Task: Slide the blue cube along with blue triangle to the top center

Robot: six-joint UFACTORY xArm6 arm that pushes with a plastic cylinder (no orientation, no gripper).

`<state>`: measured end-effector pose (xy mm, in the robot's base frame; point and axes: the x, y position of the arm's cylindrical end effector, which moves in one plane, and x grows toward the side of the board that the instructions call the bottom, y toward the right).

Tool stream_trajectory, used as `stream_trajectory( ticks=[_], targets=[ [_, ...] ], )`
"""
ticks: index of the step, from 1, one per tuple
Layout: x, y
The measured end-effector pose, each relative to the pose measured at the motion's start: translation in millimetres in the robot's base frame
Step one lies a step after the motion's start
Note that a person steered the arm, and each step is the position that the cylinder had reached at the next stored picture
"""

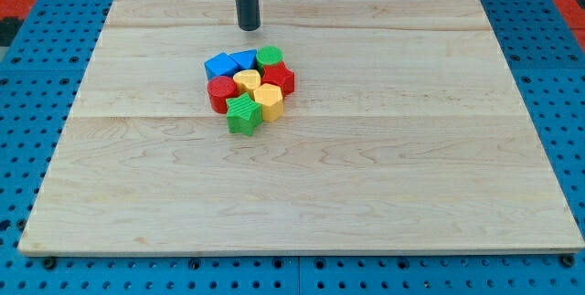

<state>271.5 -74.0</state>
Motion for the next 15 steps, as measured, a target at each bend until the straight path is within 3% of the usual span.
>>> stream_trajectory(
  ticks=[1, 6, 15],
  targets=[
    [0.0, -26.0],
    [0.1, -27.0],
    [4.5, -173.4]
  ],
)
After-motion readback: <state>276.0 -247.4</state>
